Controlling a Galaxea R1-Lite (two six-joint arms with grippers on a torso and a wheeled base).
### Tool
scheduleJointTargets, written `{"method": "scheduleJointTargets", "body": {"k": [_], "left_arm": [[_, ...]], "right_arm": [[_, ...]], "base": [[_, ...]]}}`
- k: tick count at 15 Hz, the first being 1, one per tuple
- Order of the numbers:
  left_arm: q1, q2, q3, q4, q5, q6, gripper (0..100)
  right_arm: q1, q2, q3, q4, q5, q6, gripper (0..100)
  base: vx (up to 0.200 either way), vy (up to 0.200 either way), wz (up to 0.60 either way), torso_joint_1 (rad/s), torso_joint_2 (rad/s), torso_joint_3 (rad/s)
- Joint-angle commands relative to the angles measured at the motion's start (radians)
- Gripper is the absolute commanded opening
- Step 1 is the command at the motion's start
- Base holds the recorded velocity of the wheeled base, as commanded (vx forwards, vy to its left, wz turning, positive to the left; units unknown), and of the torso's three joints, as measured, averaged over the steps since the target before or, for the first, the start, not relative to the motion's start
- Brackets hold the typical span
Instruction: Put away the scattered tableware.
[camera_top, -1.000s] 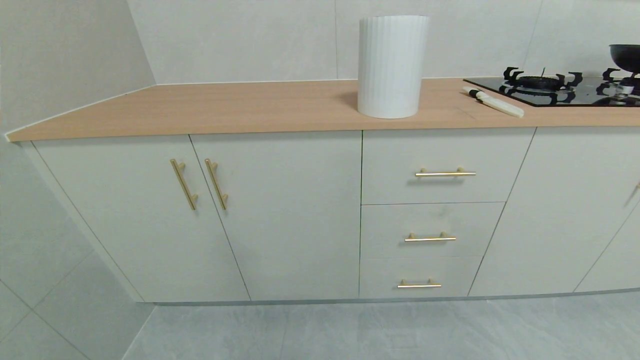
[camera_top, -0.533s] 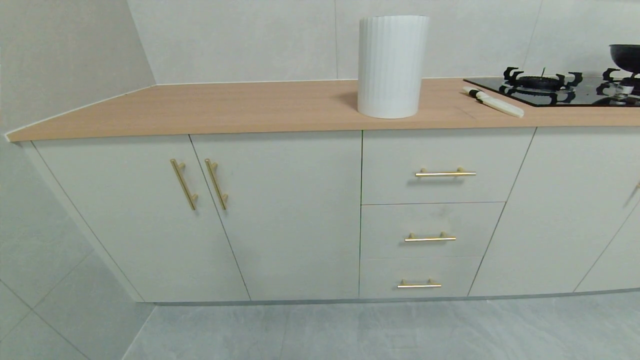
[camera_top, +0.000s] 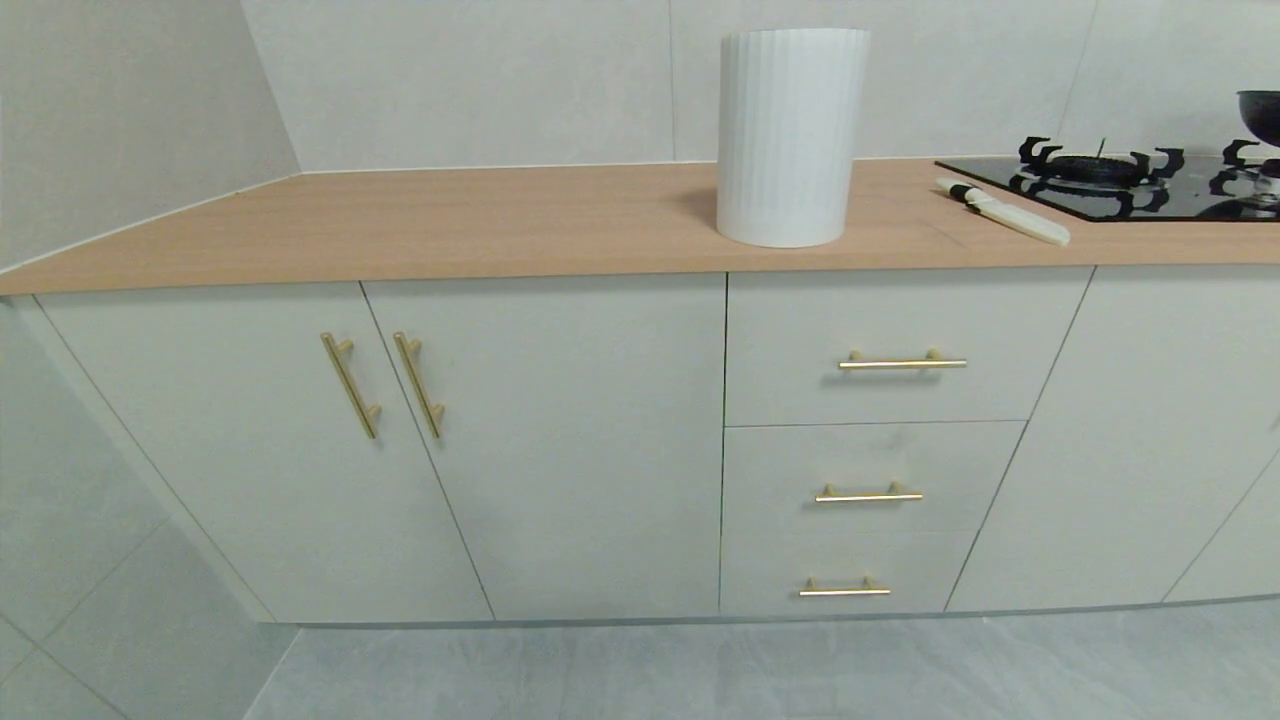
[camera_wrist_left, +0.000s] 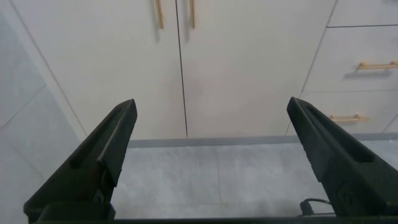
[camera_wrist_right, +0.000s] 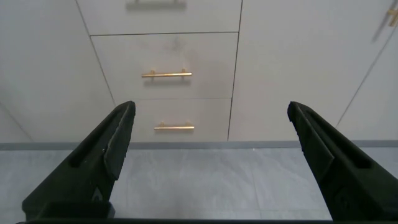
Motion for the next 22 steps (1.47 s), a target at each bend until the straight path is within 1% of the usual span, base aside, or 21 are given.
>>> {"method": "scheduleJointTargets", "body": {"k": [1,17,22], "left_arm": [[0.0,0.0,0.0,0.0,0.0,0.0,100],[0.0,0.0,0.0,0.0,0.0,0.0,100],[0.0,0.0,0.0,-0.001,0.0,0.002,100]], "right_arm": [[0.001,0.003,0.0,0.0,0.0,0.0,100],[0.001,0.003,0.0,0.0,0.0,0.002,100],[0.001,0.003,0.0,0.0,0.0,0.002,100]], "base": [[0.2,0.0,0.0,-0.002,0.0,0.002],[0.2,0.0,0.0,0.001,0.0,0.002],[0.0,0.0,0.0,0.0,0.0,0.0]]}}
